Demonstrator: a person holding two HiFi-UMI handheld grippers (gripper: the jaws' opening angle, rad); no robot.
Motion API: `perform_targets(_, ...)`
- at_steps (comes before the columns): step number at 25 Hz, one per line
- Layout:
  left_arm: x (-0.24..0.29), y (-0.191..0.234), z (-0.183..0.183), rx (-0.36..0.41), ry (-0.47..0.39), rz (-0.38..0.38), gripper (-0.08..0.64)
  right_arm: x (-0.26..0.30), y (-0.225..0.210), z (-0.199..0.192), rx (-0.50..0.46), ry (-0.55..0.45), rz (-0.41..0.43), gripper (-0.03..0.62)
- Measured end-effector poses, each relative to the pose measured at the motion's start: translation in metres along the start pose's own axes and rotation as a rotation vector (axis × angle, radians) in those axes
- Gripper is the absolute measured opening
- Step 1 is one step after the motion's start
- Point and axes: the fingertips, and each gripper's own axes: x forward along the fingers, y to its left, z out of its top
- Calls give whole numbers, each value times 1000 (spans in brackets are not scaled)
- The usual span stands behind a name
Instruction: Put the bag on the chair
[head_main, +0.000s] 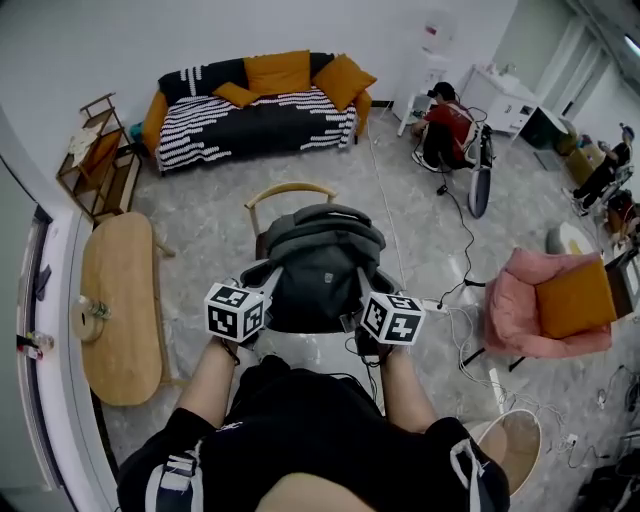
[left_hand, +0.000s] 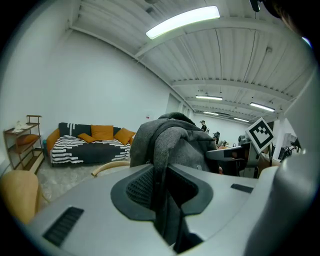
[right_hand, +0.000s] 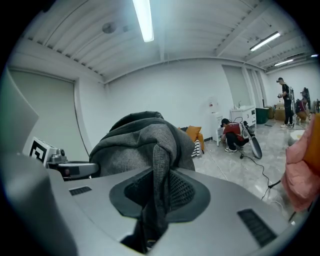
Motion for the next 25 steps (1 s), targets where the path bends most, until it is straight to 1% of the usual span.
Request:
perform_targets(7, 48, 99, 56, 73, 15, -73, 80, 104, 23, 51, 22, -15, -57, 83)
perform_targets(11, 67, 150, 77, 79, 13, -104, 80, 156, 39, 71, 34, -19, -87, 86)
perform_targets(15, 83, 192, 89, 73, 25, -140, 80, 199, 50, 84, 48, -15, -125, 91)
perform_targets(19, 99, 227, 95, 63, 42, -160, 80, 232, 58, 88, 64, 3, -148, 92)
perform_targets(25, 129, 251, 89, 22, 73, -155, 80, 272, 46, 88, 67, 52, -142, 92)
